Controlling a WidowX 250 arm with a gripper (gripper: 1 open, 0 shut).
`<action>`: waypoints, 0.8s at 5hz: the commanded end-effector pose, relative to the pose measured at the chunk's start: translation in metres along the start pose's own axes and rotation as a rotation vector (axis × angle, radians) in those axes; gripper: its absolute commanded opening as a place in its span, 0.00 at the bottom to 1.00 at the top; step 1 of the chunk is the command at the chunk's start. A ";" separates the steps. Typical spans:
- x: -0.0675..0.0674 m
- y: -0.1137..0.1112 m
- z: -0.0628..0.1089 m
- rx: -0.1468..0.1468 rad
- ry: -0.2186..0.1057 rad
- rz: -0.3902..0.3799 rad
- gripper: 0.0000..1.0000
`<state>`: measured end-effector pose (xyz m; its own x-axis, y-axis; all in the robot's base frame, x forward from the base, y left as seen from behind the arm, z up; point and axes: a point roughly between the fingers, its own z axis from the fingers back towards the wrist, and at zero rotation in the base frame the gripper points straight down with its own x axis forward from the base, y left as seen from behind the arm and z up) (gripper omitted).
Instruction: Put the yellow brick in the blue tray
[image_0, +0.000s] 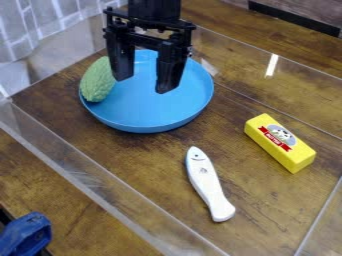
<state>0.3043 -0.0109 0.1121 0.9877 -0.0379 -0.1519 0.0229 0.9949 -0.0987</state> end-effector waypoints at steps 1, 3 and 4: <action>0.007 -0.010 0.012 -0.001 -0.049 -0.020 1.00; 0.013 -0.017 0.002 -0.014 -0.030 -0.002 1.00; 0.016 -0.020 -0.003 -0.020 -0.017 0.007 1.00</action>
<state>0.3114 -0.0286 0.0912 0.9797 -0.0181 -0.1997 -0.0052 0.9933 -0.1155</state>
